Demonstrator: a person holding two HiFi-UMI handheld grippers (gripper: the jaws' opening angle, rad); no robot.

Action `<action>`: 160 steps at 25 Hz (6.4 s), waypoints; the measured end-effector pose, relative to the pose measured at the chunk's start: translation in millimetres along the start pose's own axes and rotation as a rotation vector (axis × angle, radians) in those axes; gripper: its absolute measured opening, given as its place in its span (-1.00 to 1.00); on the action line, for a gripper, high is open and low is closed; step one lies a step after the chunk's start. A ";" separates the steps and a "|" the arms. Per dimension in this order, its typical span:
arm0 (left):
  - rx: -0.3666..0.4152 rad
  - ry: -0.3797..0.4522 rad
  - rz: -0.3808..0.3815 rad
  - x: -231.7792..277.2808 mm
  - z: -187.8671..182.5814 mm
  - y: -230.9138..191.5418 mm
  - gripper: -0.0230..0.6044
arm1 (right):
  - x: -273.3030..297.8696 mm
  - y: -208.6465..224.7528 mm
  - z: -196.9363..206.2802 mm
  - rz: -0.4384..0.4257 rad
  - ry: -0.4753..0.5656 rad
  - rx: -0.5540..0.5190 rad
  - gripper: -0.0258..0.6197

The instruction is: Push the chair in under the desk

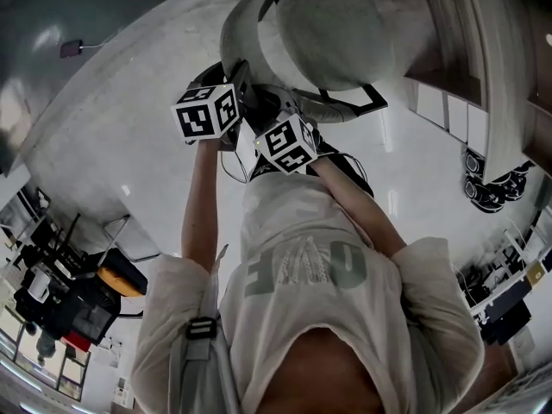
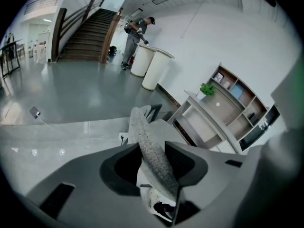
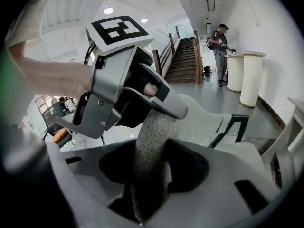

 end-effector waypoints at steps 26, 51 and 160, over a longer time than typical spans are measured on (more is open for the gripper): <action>0.182 -0.129 0.147 92.3 -34.4 120.4 -0.32 | -75.3 110.7 47.7 0.193 0.017 0.088 -0.50; 0.125 -0.064 0.129 140.4 -69.3 206.5 -0.30 | -137.1 199.4 59.7 0.047 0.092 0.102 -0.45; 0.101 0.543 0.200 130.0 -225.4 427.7 -0.81 | -434.2 422.0 -41.9 0.439 0.698 0.117 -0.68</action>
Point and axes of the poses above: the fingertips, and each gripper's own axes: x forward along the fingers, y to its right, z out of its underside, the point moved 6 cm from there along -x, backward along the fingers, and after that the axes turned 5 degrees about -y, right-handed, at the moved point
